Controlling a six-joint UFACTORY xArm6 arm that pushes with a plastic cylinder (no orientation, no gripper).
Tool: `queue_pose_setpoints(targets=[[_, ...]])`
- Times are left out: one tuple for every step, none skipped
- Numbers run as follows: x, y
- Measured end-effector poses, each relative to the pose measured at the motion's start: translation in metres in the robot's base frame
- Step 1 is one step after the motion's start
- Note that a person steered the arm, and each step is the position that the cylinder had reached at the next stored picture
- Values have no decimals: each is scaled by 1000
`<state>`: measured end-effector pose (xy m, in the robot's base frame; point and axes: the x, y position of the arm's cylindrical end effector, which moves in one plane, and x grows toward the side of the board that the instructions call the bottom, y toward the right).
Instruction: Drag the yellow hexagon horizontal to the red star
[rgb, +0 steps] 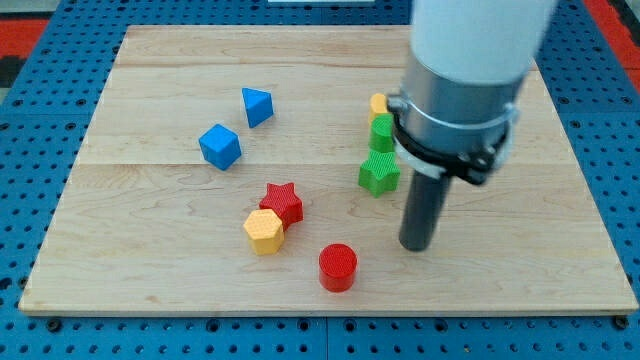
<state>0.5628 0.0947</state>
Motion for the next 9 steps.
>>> queue_pose_setpoints(targets=[[54,-22],[48,-58],[43,-109],[19,-131],[3,-133],[-20,-139],[-34,-189],[-33,-223],[-33,-223]])
